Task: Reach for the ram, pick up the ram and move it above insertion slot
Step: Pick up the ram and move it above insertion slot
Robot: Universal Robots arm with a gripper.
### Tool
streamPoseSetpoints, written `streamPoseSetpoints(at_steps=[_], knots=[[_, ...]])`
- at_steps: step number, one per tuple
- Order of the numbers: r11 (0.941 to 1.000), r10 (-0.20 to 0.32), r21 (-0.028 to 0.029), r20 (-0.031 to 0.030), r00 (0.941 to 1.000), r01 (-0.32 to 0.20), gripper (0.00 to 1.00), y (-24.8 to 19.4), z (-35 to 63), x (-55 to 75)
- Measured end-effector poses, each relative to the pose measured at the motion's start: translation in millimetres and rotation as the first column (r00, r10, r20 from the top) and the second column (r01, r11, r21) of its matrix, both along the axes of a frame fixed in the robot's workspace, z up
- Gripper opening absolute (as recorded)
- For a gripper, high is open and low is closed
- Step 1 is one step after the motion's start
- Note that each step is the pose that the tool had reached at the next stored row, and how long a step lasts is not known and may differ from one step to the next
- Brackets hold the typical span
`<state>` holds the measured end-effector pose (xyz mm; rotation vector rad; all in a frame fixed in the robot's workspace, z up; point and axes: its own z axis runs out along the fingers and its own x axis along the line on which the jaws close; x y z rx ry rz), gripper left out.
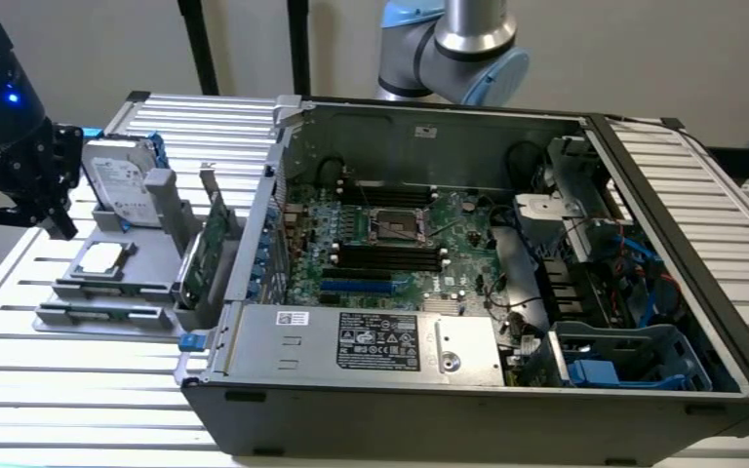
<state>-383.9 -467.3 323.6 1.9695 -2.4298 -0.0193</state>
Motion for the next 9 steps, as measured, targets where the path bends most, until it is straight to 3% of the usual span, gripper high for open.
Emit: streamPoseSetpoints(at_steps=[9], knots=[[1.0000,0.000,0.0000,0.0000,1.0000,0.000,0.12,0.0,0.0,0.0]])
